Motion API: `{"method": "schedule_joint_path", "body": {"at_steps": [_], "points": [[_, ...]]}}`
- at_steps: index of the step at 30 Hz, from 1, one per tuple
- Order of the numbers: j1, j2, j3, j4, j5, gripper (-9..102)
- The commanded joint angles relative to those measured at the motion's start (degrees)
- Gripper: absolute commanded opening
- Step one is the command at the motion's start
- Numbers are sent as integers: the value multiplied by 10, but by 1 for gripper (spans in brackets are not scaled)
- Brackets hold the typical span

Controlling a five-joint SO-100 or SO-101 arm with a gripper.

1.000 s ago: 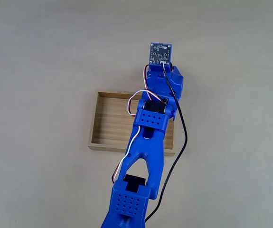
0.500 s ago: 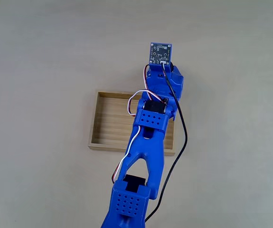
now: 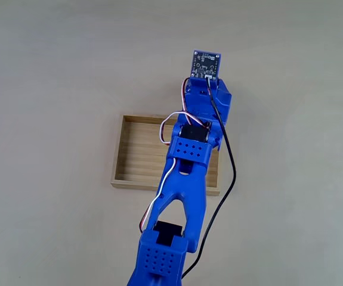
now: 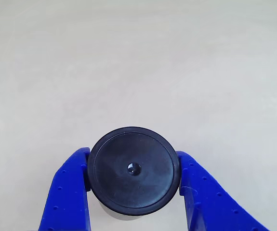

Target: Place the black cylinder in the wooden box then return to rest.

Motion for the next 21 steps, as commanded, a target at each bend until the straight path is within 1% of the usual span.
{"method": "schedule_joint_path", "body": {"at_steps": [1, 21], "points": [[4, -143, 0, 3, -6, 18], [-13, -446, 268, 1, -3, 18]]}}
